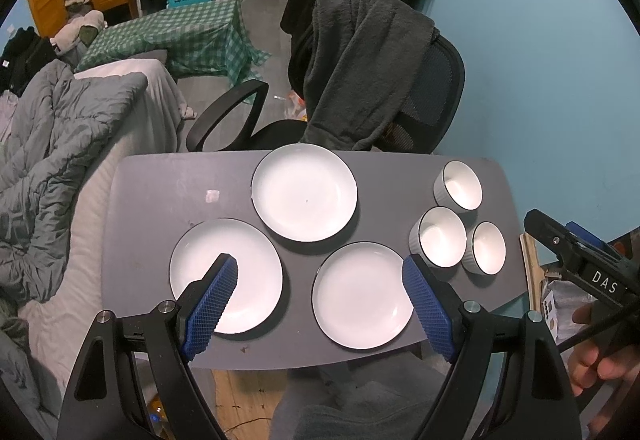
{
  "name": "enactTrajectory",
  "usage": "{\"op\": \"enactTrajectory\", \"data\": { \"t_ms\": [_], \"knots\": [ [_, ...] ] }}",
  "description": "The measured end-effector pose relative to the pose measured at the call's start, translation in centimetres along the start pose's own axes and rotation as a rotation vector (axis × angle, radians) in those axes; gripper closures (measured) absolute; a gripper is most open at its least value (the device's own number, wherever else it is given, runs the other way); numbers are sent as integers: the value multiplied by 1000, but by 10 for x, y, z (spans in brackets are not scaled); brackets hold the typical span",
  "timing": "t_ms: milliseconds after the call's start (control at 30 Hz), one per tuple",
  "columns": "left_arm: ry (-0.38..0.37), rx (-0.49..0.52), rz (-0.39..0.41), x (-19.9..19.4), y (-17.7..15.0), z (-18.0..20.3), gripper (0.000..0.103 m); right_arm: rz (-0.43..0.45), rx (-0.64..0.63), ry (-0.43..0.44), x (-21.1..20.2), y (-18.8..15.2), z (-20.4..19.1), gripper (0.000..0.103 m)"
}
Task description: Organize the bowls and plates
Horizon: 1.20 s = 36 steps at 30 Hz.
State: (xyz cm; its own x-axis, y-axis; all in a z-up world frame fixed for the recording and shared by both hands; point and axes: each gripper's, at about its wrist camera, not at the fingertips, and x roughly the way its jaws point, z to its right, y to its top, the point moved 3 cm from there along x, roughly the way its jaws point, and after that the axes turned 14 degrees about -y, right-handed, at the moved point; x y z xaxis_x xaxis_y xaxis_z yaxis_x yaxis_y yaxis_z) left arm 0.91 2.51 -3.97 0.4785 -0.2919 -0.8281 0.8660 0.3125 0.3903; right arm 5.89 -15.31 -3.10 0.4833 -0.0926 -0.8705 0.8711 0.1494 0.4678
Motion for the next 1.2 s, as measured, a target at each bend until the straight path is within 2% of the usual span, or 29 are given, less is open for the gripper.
{"op": "enactTrajectory", "data": {
  "t_ms": [700, 967, 1200],
  "knots": [
    [-7, -11, -4, 0, -3, -7, 17, -11, -5, -1, -1, -2, -5, 1],
    [-24, -32, -50, 19, -8, -23, 17, -71, -3, -2, 16, -6, -9, 1],
    [-31, -30, -113, 42, -19, -39, 17, -100, -33, 58, 38, -8, -12, 1]
  ]
}}
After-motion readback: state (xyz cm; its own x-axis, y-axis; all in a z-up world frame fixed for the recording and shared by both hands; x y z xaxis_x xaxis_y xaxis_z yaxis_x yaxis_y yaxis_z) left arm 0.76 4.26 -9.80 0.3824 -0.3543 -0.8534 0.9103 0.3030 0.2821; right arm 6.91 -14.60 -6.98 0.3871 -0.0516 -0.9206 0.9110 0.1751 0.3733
